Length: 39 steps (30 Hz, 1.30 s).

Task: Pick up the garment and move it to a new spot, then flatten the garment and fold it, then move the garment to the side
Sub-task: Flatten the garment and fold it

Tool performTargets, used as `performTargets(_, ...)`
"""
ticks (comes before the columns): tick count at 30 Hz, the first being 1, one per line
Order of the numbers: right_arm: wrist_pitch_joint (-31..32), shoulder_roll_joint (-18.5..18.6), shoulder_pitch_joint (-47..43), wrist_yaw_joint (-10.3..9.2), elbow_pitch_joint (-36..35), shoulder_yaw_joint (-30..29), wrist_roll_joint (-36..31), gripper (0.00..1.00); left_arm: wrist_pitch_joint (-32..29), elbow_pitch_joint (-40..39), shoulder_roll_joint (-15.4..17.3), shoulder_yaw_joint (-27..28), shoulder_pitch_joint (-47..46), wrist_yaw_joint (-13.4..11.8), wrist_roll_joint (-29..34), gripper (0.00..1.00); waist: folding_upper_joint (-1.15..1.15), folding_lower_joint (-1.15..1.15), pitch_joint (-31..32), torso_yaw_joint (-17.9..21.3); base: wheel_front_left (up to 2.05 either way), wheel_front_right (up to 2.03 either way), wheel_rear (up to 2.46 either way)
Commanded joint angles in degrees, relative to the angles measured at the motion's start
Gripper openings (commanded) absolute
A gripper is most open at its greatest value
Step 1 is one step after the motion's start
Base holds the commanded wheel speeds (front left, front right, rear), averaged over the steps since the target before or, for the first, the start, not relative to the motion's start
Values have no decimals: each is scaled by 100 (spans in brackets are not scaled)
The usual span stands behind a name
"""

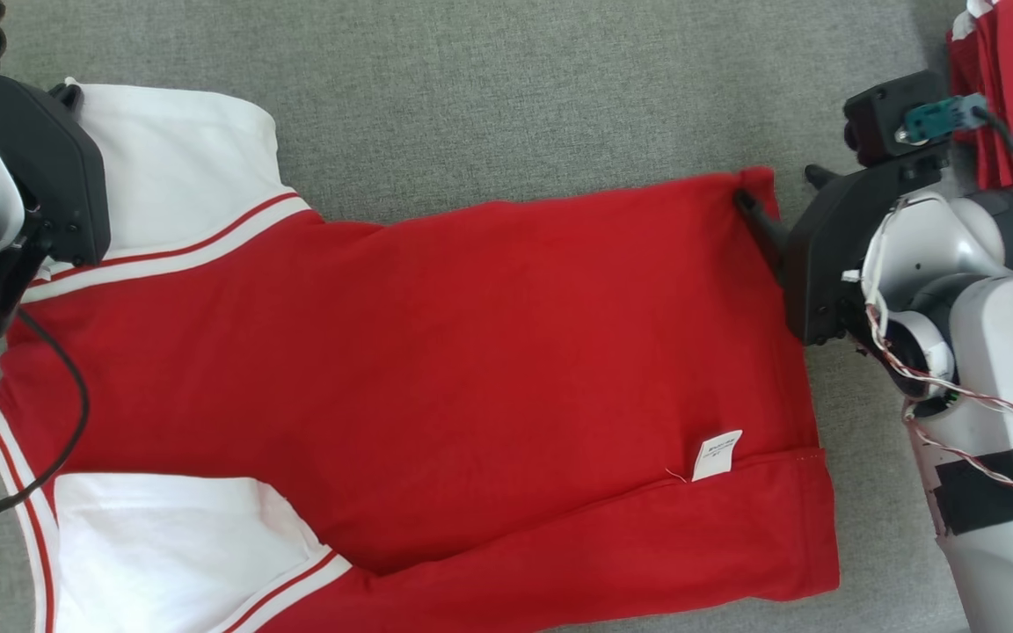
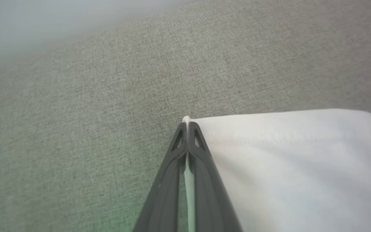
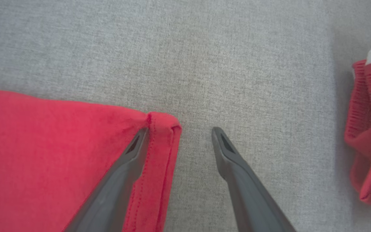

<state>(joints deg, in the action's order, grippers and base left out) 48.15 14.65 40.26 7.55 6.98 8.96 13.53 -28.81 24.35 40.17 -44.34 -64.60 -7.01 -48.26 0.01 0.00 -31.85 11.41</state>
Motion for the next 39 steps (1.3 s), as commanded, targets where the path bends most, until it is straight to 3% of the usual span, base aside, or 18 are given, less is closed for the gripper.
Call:
performTargets(1,29,35,86,-12,143,120,45,100,10,-21,45,-16,112,-9,-20,0,-1,0,-6,-18,0,0,0)
performTargets(2,27,40,97,-12,203,171,71,100,1,-29,46,-21,123,-11,-26,0,-1,0,-9,-24,0,0,0)
performTargets(3,45,51,107,-12,270,223,85,90,-5,-34,49,-27,133,-16,-30,0,-1,0,-8,-30,0,0,0)
performTargets(4,82,57,116,-12,330,262,120,74,-10,-44,50,-29,136,-21,-36,0,-1,0,-10,-35,0,0,0)
performTargets(5,96,67,114,-12,372,292,135,47,-10,-57,46,-30,136,-25,-43,0,-1,0,-14,-42,0,0,0)
performTargets(6,103,78,104,-12,409,326,158,37,-9,-69,42,-32,136,-27,-47,0,-1,0,-18,-49,0,0,0)
performTargets(7,116,92,102,-12,446,368,183,4,-2,-80,39,-33,136,-29,-48,0,-1,0,-19,-56,0,0,0)
performTargets(8,118,109,108,-12,469,395,211,0,10,-90,34,-33,137,-30,-53,0,-1,0,-19,-61,0,0,0)
performTargets(12,-147,168,157,-13,427,382,151,0,240,-128,-17,59,169,-7,-108,0,-1,0,8,-73,0,0,0)
performTargets(19,-554,137,42,-13,620,155,-28,0,1370,-16,-426,361,294,-266,-72,0,-1,0,166,-169,0,0,0)
performTargets(26,-1074,239,-236,-12,543,49,152,0,2414,25,-808,595,674,-352,-189,0,-1,0,424,-406,0,0,0)
performTargets(29,-1334,324,-472,-12,359,-9,258,0,2776,-138,-1013,701,1012,-238,-418,0,-1,0,567,-550,0,0,0)
performTargets(36,-1641,551,-1022,-12,38,-167,397,0,3371,-633,-1103,765,1721,-238,-521,0,-1,0,870,-825,0,0,0)
performTargets(39,-1668,631,-1364,-12,-190,-270,458,0,3632,-975,-1151,792,2164,-119,-692,0,-1,0,1024,-953,0,0,0)
